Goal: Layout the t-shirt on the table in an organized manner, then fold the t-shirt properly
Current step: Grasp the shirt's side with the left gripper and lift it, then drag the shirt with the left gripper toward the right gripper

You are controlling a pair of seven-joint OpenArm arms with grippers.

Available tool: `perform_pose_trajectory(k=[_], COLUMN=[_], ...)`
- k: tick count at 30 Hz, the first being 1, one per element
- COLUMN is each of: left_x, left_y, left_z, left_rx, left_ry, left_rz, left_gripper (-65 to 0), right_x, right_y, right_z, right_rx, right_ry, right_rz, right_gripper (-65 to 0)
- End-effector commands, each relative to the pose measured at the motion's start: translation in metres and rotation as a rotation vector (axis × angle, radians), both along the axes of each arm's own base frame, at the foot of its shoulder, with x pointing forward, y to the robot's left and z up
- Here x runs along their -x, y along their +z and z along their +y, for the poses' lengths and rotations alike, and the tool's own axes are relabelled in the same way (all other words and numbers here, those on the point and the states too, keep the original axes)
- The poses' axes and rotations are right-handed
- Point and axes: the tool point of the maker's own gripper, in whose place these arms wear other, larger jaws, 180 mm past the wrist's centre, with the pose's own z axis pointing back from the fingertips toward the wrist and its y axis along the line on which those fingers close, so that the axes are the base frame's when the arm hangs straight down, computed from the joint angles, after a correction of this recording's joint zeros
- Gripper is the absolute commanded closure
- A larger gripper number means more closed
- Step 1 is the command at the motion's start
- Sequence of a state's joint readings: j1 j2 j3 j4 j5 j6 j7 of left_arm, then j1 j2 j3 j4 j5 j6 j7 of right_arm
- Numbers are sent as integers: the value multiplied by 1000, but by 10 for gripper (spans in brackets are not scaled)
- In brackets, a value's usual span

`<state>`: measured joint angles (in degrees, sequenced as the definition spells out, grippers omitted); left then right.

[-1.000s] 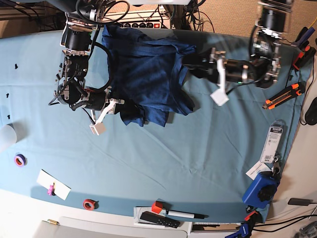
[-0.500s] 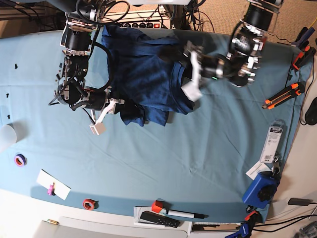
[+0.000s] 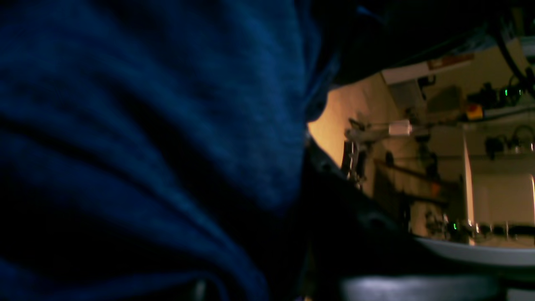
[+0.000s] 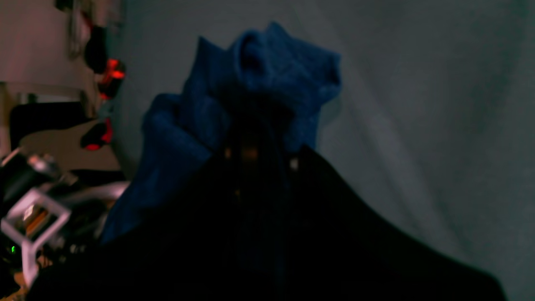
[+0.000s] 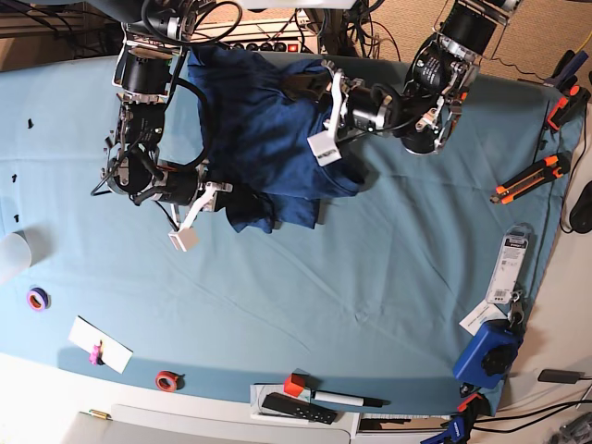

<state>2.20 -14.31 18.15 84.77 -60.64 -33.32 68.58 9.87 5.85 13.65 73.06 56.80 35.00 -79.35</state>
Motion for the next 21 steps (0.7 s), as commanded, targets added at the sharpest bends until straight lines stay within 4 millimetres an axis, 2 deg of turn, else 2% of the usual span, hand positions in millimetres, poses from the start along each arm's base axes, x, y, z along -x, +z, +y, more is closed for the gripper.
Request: perform_pose_trajectory(k=[1, 6, 10, 12, 15, 21], left_x=[15, -30, -56, -64, -76, -94], left_y=[-36, -11, -3, 0, 6, 24], left_z=[42, 52, 48, 40, 21, -31], left_rx=[-236, -240, -248, -252, -264, -291], left_ry=[-19, 55, 105, 102, 95, 9], left_rz=[77, -61, -126, -158, -210, -372], left_gripper=[0, 0, 0, 0, 0, 0], right_x=[-11, -20, -21, -17, -3, 30], right_y=[16, 34, 49, 52, 42, 26], right_z=[-5, -35, -64, -76, -90, -114], right_rx=[-22, -98, -190, -224, -236, -252], right_ry=[-16, -130, -253, -304, -360, -451], right_rz=[-50, -119, -176, -190, -168, -143], right_gripper=[0, 0, 0, 0, 0, 0])
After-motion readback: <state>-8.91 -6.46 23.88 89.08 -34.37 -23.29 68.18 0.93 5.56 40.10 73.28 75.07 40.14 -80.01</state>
